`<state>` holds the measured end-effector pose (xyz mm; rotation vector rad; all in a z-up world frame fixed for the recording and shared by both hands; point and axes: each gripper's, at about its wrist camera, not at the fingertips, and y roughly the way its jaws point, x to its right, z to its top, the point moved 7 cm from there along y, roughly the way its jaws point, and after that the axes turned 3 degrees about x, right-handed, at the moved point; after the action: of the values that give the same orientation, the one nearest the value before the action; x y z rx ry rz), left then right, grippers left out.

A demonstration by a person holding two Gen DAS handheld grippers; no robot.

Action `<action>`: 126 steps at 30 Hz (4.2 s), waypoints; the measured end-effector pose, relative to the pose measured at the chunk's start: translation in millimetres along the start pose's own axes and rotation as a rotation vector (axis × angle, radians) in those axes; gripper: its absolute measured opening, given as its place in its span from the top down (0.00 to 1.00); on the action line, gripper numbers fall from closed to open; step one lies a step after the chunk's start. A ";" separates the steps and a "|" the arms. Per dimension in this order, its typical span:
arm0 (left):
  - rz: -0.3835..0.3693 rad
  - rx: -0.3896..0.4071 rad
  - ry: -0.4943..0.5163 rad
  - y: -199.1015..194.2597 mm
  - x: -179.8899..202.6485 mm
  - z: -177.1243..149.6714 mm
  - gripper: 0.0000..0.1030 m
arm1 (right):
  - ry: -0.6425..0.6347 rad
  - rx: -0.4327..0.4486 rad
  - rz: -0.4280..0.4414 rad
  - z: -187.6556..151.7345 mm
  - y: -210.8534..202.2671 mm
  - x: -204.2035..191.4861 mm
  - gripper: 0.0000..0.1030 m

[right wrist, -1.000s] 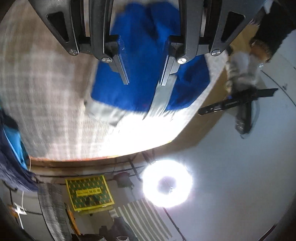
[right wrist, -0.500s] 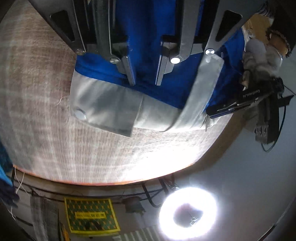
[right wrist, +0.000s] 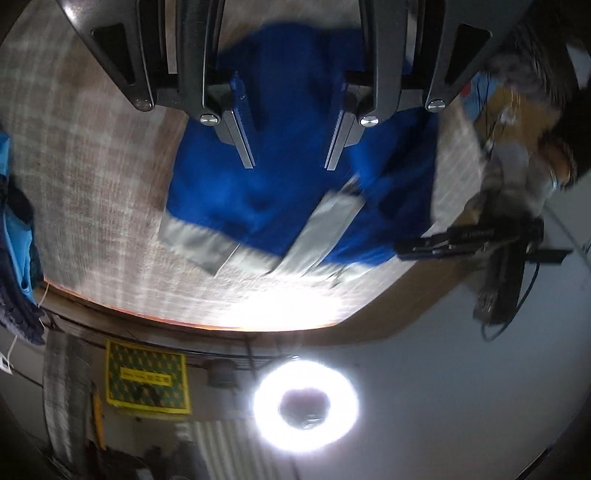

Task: Fold large clothes

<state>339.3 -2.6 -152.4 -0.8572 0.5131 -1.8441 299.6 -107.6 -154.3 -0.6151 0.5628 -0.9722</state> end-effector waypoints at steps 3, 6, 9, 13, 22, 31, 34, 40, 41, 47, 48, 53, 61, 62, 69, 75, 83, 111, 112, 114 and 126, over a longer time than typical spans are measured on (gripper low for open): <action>-0.017 -0.043 0.002 -9.1 13.9 -27.4 0.67 | -0.062 -0.034 0.027 -22.9 -5.2 -20.2 0.62; -0.026 -0.086 0.004 -9.1 22.4 -47.6 0.67 | -0.173 -0.061 0.008 -42.0 -6.6 -40.8 0.62; -0.012 -0.104 0.010 -4.3 23.3 -53.8 0.67 | -0.241 -0.098 -0.037 -53.3 6.5 -48.3 0.62; 0.024 -0.120 -0.008 10.7 10.9 -53.7 0.67 | -0.330 -0.122 -0.131 -54.7 27.7 -51.9 0.62; 0.028 -0.128 -0.020 22.5 -5.3 -51.9 0.67 | -0.109 -0.070 -0.155 -6.7 54.7 -9.7 0.63; 0.026 -0.110 -0.020 8.9 -12.0 -49.5 0.67 | -0.047 -0.117 -0.239 -15.4 52.5 20.2 0.74; 0.019 -0.039 -0.040 -10.5 -18.3 -35.6 0.67 | -0.020 -0.065 -0.211 -10.3 30.6 16.3 0.70; 0.065 0.001 -0.161 -12.4 -59.8 -26.9 0.67 | 0.028 -0.006 -0.156 -6.7 10.1 21.5 0.63; 0.066 -0.015 -0.188 -8.0 -67.1 -31.1 0.67 | 0.040 -0.029 -0.163 -12.4 14.9 26.6 0.63; 0.102 -0.146 -0.229 25.8 -86.7 -71.9 0.64 | 0.080 -0.157 -0.134 -47.8 40.1 40.6 0.63; 0.095 -0.138 -0.257 26.4 -90.0 -75.3 0.59 | 0.076 -0.176 -0.137 -53.2 43.9 42.0 0.63; 0.072 -0.162 -0.276 15.8 -97.0 -74.5 0.56 | 0.137 -0.196 -0.090 -59.8 38.5 49.2 0.63; 0.026 0.001 -0.259 -30.9 -92.0 -24.1 0.56 | 0.223 -0.001 -0.065 -30.5 -14.8 72.9 0.54; 0.003 0.013 -0.301 -31.0 -95.8 -18.5 0.55 | 0.247 0.009 -0.061 -28.9 -14.4 76.6 0.45; -0.170 -0.043 -0.569 -5.4 -125.9 -8.5 0.26 | 0.371 0.011 0.006 -21.2 2.9 95.7 0.19; -0.201 -0.108 -0.623 23.0 -139.0 -17.4 0.26 | 0.453 -0.025 0.070 -27.3 23.4 110.2 0.18; -0.283 -0.166 -0.651 54.6 -144.0 -22.2 0.26 | 0.575 -0.054 0.187 -42.1 46.5 125.6 0.17; -0.315 -0.163 -0.504 89.2 -104.7 4.3 0.32 | 0.567 0.003 0.357 -14.7 79.3 96.1 0.48; -0.308 -0.163 -0.493 89.2 -105.1 3.5 0.32 | 0.558 0.002 0.348 -14.9 78.8 95.1 0.48; -0.291 -0.157 -0.478 90.4 -102.6 4.8 0.30 | 0.543 -0.004 0.320 -13.5 78.3 92.5 0.48; -0.198 -0.112 -0.408 88.5 -84.6 9.6 0.54 | 0.337 -0.047 0.089 9.8 85.6 67.4 0.64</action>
<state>421.8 38.2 -233.7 -1.3635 0.2817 -1.7611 386.0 -128.3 -218.1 -0.4648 0.9068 -0.9864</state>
